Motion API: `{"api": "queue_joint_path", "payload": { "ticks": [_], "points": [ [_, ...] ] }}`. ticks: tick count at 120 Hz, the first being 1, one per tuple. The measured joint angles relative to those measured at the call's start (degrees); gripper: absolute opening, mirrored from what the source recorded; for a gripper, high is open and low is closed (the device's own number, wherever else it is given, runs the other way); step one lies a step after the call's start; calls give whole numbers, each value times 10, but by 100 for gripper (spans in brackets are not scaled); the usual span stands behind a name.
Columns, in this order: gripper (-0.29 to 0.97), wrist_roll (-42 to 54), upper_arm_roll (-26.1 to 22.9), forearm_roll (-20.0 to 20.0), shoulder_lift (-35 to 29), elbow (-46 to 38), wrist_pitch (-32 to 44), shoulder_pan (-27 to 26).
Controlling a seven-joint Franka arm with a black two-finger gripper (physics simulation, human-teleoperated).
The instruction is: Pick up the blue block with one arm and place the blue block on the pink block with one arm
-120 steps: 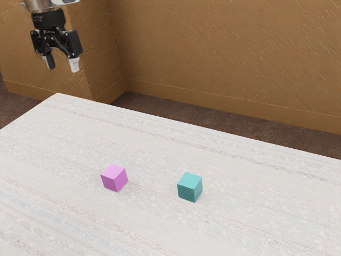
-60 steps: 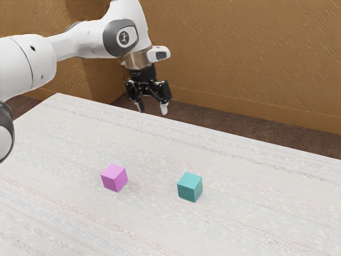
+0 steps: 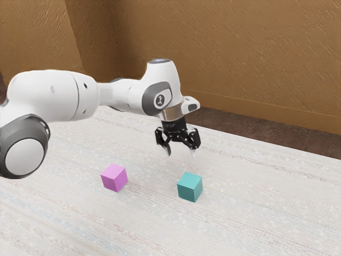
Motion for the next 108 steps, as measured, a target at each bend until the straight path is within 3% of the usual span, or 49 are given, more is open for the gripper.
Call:
{"api": "queue_joint_path", "payload": {
  "ticks": [27,42,108],
  "points": [
    [65,-29,1,23,14,-13,47,-49],
    [64,-40,7,31,4,-69,76,-67],
    [61,-6,15,37,-33,-156,125,-85]
  ]
}}
